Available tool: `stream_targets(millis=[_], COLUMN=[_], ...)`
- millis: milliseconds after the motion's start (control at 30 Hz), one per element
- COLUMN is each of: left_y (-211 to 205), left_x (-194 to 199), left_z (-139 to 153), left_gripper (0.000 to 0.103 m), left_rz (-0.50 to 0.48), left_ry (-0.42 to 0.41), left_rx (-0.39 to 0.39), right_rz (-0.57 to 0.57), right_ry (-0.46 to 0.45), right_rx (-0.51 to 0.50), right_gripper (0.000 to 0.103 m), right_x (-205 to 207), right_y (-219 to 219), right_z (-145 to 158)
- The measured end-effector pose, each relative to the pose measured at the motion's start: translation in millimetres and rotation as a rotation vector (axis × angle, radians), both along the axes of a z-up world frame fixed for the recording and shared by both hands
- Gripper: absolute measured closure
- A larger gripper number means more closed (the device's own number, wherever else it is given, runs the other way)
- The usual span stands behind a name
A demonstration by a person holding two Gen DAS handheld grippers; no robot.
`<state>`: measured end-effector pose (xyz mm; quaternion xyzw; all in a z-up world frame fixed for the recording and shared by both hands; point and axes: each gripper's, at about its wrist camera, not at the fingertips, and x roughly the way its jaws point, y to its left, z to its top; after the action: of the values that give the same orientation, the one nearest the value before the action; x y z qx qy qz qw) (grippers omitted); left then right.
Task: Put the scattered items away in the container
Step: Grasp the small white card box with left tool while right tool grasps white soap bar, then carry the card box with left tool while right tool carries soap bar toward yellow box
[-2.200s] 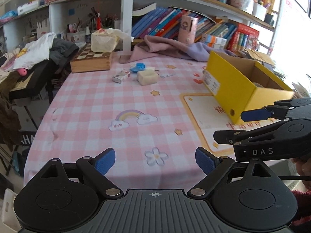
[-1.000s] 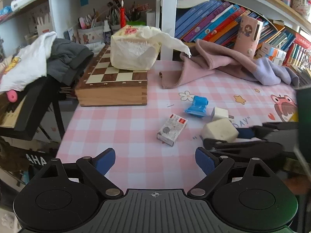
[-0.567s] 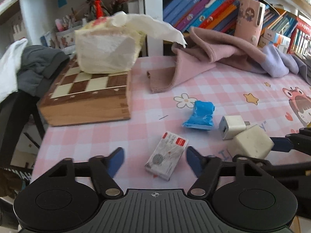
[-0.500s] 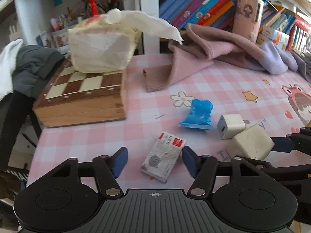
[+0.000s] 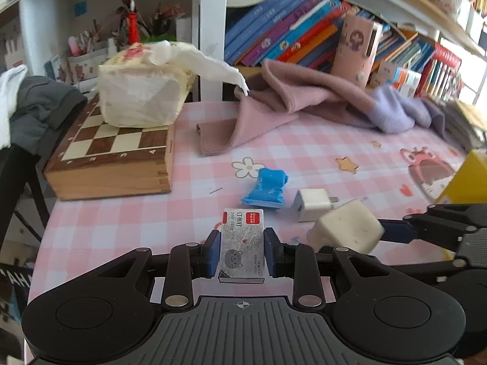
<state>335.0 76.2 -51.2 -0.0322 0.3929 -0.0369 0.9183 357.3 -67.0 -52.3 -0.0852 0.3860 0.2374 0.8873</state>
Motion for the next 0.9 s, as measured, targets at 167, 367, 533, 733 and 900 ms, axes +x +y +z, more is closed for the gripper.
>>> stream_targets(millis=[167, 367, 533, 733, 900], left_y=[2.7, 1.2, -4.4, -6.2, -13.5], left_x=[-27.7, -59.3, -89.7, -135.3, -175.8], left_z=[16.0, 28.7, 39.7, 53.3, 67.5], left_gripper=[0.075, 0.075, 0.075, 0.075, 0.075], left_rz=[0.027, 0.049, 0.048, 0.06, 0.063], left_ry=[-0.027, -0.06, -0.079, -0.081, -0.106], left_rx=[-0.048, -0.122, -0.179, -0.235, -0.255], right_rz=[0.0, 0.031, 0.043, 0.06, 0.082], right_ry=[-0.018, -0.054, -0.067, -0.075, -0.095], right_rx=[0.016, 0.009, 0.005, 0.01, 0.02], right_gripper=[0.059, 0.06, 0.06, 0.06, 0.06], right_x=[-18.2, -49.3, -78.4, -117.6, -153.8], right_y=[-5.8, -18.1, -35.7, -61.2, -75.9], right_z=[12.7, 28.4, 40.9, 59.7, 72.9])
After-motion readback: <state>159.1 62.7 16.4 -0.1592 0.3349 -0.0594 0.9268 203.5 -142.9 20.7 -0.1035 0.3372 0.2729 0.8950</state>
